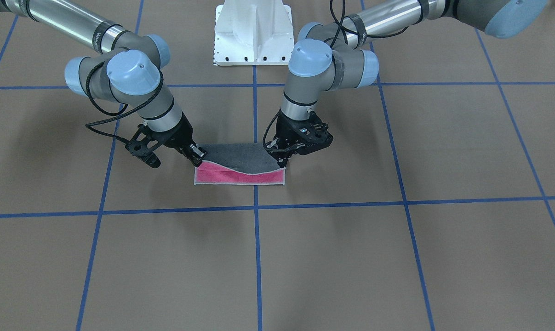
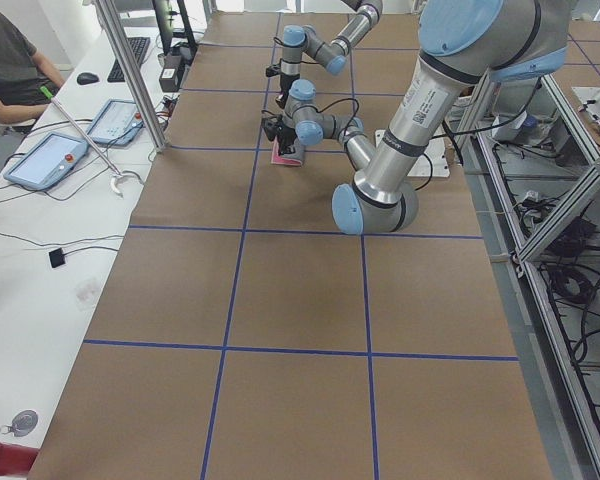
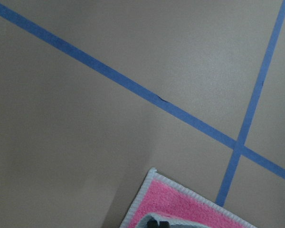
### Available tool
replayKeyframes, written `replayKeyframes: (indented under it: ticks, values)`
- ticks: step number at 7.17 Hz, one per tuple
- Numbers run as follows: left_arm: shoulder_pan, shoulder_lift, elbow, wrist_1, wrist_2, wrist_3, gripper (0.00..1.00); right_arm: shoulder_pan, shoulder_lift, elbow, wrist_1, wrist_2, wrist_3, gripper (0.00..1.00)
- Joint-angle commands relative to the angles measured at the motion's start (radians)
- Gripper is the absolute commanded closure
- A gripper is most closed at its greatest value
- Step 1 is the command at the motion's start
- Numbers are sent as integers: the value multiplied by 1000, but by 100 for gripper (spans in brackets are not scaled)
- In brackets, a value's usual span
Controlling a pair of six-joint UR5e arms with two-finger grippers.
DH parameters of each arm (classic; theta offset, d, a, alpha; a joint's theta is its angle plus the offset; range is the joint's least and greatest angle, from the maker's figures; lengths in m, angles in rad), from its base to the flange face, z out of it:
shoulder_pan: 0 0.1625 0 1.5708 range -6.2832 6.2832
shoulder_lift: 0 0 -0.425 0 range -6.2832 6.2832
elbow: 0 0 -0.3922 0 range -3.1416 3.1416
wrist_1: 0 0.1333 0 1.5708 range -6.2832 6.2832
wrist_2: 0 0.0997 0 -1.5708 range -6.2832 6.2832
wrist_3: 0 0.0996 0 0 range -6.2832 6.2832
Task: Fold towel twice with both arms
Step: 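Release the folded edge and raise both grippers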
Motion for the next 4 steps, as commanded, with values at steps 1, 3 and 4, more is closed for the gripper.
replayKeyframes:
  ticks: [1,3,4]
  values:
    - [-3,0,14,-29,2,0,95,5,16,-25,0,0,-1,65]
    - [-15,0,16,-35,0,0,32,14,18,-25,2,1,0,44]
    - [-25,-2,16,-38,0,-1,0,14,24,-20,2,2,3,1]
